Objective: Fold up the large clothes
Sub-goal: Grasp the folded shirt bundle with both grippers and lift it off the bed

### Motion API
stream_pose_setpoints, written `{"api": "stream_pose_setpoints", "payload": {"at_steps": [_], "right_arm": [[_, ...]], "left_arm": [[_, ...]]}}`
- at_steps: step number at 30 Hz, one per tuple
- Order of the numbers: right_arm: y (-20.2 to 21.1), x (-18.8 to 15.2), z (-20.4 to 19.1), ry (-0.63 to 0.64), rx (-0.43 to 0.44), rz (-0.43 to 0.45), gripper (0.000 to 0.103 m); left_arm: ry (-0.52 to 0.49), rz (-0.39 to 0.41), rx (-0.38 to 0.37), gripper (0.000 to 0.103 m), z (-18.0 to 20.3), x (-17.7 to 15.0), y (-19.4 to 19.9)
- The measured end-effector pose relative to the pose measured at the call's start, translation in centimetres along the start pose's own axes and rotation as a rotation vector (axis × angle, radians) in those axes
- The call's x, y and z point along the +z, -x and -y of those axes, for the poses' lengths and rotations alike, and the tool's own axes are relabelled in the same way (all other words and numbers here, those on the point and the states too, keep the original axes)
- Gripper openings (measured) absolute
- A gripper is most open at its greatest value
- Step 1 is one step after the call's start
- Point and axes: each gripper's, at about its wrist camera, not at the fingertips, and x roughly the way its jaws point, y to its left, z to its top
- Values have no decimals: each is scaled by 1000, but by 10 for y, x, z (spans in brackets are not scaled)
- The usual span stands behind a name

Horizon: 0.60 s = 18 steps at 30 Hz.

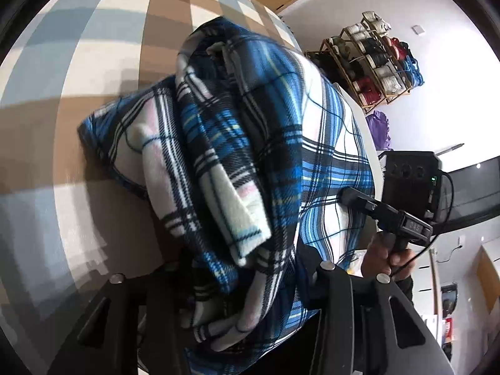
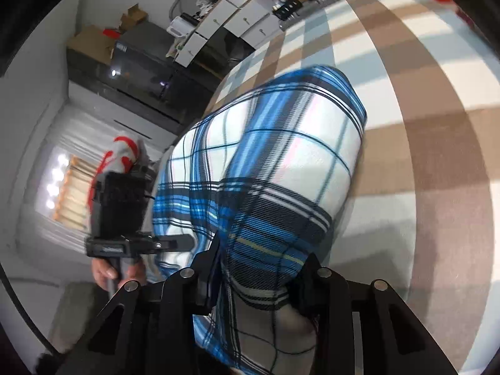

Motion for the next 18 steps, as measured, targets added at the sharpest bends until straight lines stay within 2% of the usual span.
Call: {"api": "stream_pose_setpoints", "payload": {"at_steps": [4, 6, 8, 9, 11, 14, 16, 18], "right_arm": [[-12, 2, -14, 63, -126, -5, 48], [-22, 4, -20, 84, -171, -21, 59], [-29, 5, -15, 70, -160, -45, 65], [-28, 7, -12, 58, -136, -25, 66], [-28, 8, -10, 47, -124, -31, 60], [-16, 0, -3, 16, -54, 5, 34], [-1, -3, -10, 40, -42, 45, 27], [12, -8, -24, 91, -65, 80, 23]], "left_arm": [[38, 6, 33, 58, -4, 6, -3], [13, 4, 45, 59, 0, 6, -2], [-14, -3, 54, 59, 7, 8, -6], [-21, -9, 55, 58, 8, 10, -7], [-16, -11, 57, 46, 10, 12, -9], [-26, 12, 46, 36, 15, 11, -6], [-34, 22, 29, 32, 20, 7, -5], [-50, 23, 12, 31, 29, 4, -8]]}}
